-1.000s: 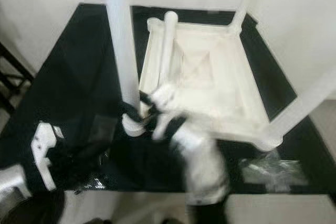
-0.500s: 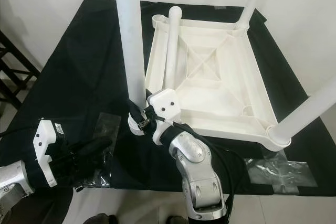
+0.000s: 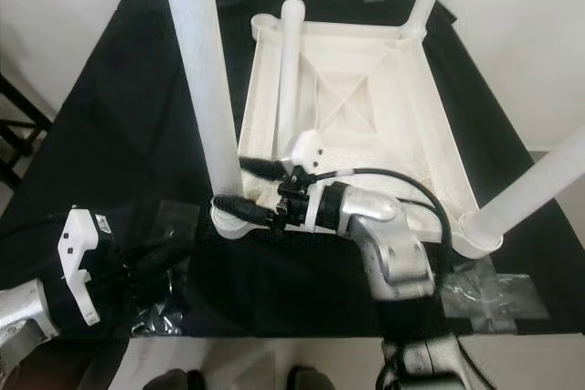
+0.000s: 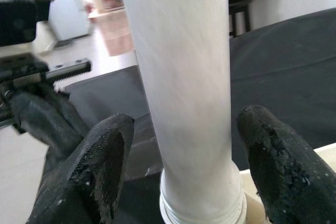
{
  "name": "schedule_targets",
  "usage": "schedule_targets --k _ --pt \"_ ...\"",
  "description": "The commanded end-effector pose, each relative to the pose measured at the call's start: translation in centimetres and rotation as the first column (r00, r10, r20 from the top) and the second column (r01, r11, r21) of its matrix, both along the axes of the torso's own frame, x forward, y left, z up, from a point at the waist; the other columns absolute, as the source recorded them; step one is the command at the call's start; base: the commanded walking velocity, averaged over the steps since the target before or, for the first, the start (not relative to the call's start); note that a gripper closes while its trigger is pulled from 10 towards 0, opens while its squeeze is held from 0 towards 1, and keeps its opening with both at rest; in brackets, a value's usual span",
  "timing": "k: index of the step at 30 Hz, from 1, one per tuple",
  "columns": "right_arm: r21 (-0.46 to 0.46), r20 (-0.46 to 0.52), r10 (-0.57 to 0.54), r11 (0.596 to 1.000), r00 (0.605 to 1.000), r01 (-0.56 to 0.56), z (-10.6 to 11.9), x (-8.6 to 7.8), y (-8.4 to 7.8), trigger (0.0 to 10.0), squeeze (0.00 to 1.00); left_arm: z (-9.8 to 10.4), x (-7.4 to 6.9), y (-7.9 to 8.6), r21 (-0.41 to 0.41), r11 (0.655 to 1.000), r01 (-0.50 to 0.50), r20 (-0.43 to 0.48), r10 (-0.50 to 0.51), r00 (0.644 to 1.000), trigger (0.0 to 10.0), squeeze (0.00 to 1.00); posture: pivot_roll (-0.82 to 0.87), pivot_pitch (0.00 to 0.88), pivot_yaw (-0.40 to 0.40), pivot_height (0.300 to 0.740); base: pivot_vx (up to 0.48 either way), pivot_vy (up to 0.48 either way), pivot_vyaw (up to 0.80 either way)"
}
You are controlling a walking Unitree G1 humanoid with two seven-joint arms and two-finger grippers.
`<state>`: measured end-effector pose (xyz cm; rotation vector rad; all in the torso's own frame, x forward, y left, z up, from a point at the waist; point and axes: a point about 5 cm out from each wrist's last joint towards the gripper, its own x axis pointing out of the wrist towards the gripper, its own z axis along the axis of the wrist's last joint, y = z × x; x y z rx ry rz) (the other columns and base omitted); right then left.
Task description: Building children table
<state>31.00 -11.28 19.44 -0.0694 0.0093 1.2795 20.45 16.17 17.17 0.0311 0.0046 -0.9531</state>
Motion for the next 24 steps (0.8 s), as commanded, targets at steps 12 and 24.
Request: schedule_targets --k 12,24 --pt "0.041 -0.006 0.12 0.992 0.993 -0.119 1.7 2.4 0.9 0.0 0.0 -0.5 -0.2 -0.1 -0.004 1.0 -0.003 -0.022 0.003 1.0 10.0 0.0 0.12 0.167 -0.027 0.74 0.0 0.0 0.0" --pt "-0.036 0.09 -0.004 0.999 0.996 0.007 0.8 1.2 0.2 0.0 0.0 -0.3 -0.5 -0.1 -0.007 1.0 -0.004 -0.02 0.004 1.0 10.0 0.0 0.1 0.19 -0.051 0.74 0.0 0.0 0.0"
